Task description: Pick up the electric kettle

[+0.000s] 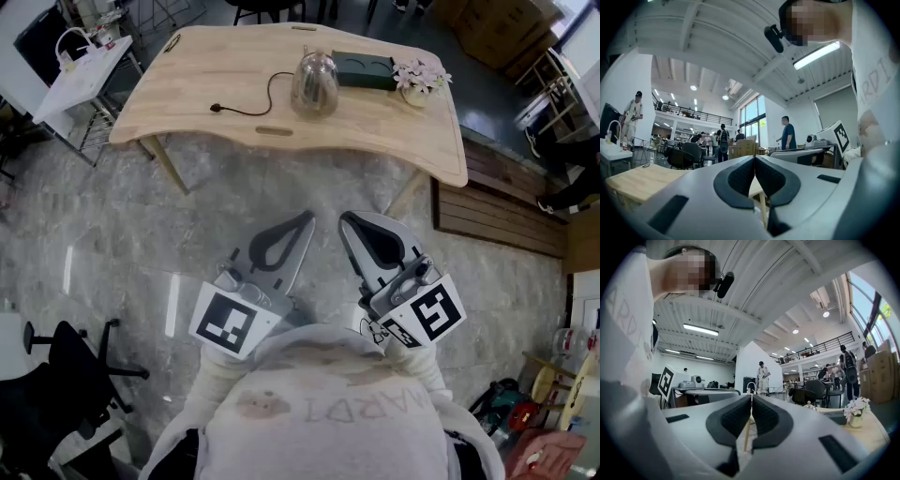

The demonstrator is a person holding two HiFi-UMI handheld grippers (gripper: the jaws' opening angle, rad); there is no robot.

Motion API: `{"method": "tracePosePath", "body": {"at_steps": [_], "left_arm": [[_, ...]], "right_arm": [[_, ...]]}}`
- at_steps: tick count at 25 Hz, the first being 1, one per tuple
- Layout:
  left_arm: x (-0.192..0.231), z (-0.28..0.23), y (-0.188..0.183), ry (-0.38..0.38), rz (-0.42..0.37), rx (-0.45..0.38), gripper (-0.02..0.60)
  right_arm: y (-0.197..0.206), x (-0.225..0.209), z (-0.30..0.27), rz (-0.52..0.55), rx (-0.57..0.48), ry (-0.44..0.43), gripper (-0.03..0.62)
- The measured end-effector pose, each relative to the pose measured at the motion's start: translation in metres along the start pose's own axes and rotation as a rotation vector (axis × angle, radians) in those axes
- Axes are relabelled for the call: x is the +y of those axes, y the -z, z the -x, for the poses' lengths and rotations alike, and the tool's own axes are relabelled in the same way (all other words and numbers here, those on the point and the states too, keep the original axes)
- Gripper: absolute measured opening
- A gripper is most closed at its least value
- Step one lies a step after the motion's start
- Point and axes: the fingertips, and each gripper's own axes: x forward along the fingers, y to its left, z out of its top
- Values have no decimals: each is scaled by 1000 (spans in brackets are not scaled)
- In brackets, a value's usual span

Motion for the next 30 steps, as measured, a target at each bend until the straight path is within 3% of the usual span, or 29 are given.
{"method": "tracePosePath", "body": {"at_steps": [20,28,30], "left_arm": [[30,6,3,15,5,-6,14],[50,-7,15,23,35,6,14],[59,-13,19,13,35,21,14]], "right_arm": [[5,-7,-28,-7,-10,34,23],[27,-44,-40,-3,72,75,31],[34,-58,-47,-9,89,80,77]]}}
